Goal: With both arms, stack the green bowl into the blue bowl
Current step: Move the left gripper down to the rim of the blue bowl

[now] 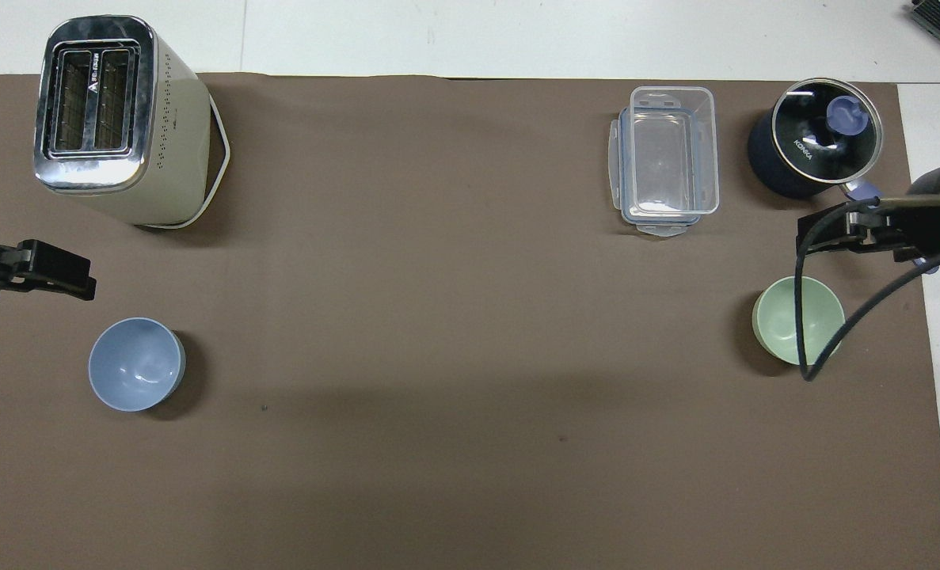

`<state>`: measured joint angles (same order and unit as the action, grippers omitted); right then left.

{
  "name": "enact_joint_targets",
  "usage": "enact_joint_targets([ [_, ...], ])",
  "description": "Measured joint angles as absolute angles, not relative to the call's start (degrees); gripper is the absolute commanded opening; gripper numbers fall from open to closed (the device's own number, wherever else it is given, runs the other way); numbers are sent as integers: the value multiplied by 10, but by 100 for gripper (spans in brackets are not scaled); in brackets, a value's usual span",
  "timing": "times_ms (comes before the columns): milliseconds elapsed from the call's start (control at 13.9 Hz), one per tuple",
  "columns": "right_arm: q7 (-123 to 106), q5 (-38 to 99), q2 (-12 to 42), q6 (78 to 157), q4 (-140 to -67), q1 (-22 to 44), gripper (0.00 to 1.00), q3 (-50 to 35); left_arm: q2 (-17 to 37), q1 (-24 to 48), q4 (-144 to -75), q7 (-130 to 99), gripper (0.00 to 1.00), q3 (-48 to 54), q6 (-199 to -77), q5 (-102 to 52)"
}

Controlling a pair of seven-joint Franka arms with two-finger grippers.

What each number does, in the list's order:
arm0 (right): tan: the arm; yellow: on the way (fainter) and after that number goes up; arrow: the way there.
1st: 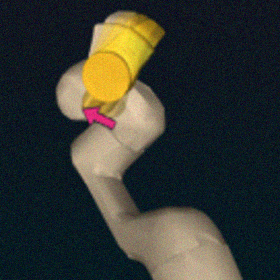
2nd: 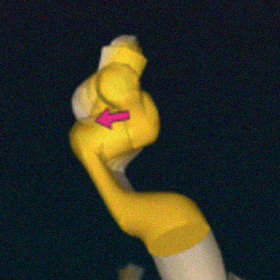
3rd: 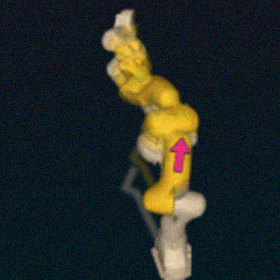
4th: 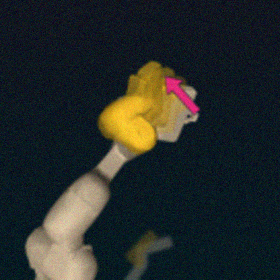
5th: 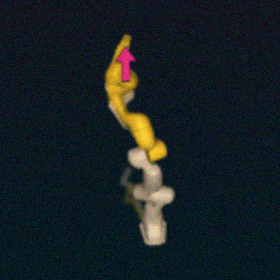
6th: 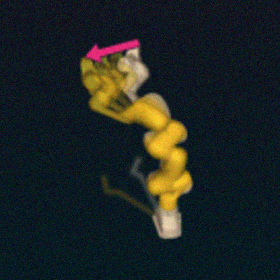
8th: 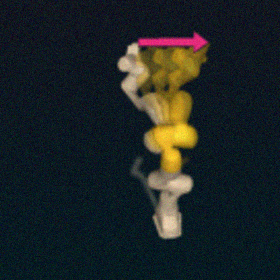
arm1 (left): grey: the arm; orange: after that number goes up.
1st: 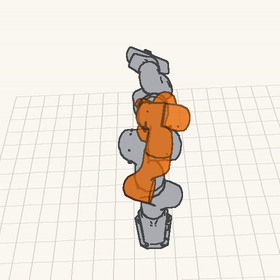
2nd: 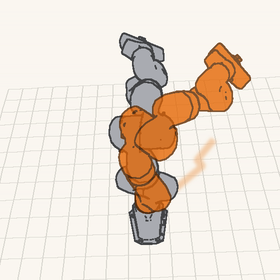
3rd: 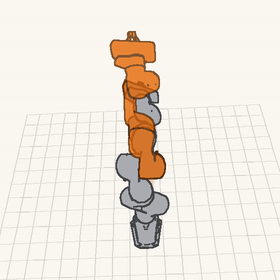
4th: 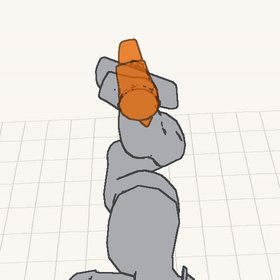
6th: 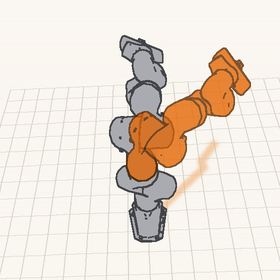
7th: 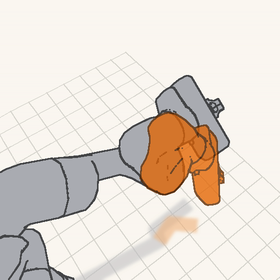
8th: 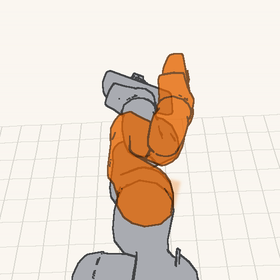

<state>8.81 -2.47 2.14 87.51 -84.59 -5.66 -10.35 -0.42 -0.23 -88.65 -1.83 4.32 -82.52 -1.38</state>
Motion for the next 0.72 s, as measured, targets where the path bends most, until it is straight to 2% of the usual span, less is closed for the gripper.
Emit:
enact_joint_targets([
  [432,88,-25,21,875,-846,-57,100,-103,-7,-3,-907,-22,100,40,-839,-14],
  [720,88,-25,21,875,-846,-57,100,-103,-17,-3,-953,-22,100,39,-876,-14],
])
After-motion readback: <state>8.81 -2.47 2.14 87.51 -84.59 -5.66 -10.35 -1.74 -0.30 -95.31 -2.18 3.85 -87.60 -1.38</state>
